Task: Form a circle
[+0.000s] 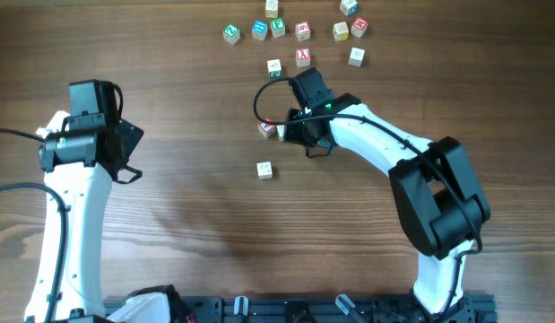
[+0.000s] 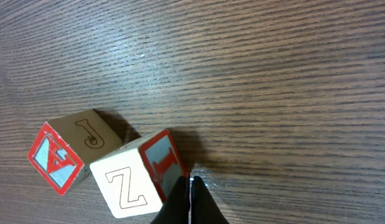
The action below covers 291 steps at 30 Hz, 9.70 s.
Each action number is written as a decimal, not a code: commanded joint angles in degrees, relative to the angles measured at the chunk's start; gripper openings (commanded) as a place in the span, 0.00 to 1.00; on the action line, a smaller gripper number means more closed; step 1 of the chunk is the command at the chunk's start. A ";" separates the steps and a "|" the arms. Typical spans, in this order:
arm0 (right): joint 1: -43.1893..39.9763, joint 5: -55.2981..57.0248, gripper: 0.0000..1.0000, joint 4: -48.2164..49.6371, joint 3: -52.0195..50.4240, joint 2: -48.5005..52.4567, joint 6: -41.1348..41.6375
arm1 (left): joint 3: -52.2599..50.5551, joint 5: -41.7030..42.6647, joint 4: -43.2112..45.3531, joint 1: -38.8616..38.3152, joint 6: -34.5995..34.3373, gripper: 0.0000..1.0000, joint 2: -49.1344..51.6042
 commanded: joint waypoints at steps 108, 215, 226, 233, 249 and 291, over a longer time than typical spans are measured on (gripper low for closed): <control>-5.29 7.65 0.85 -15.93 -2.25 1.09 6.75 | 0.11 0.48 -0.02 0.37 -0.76 1.00 0.13; -20.17 11.26 0.99 -21.03 -2.40 1.73 6.45 | -21.97 11.10 58.86 -40.83 34.07 0.33 25.83; -20.17 11.28 0.99 -20.85 -2.40 1.73 6.45 | -21.97 11.10 63.32 -40.83 34.29 0.34 25.83; -20.17 11.69 1.00 -20.79 -2.40 1.73 6.49 | -21.97 11.08 65.00 -40.83 34.29 0.34 25.83; -20.17 11.67 0.99 -20.61 -2.40 1.73 6.49 | -21.97 11.08 66.07 -39.91 34.27 0.38 25.83; -20.17 11.69 0.99 -19.78 -2.40 1.73 6.49 | -21.97 11.43 67.73 -39.93 34.23 0.37 25.83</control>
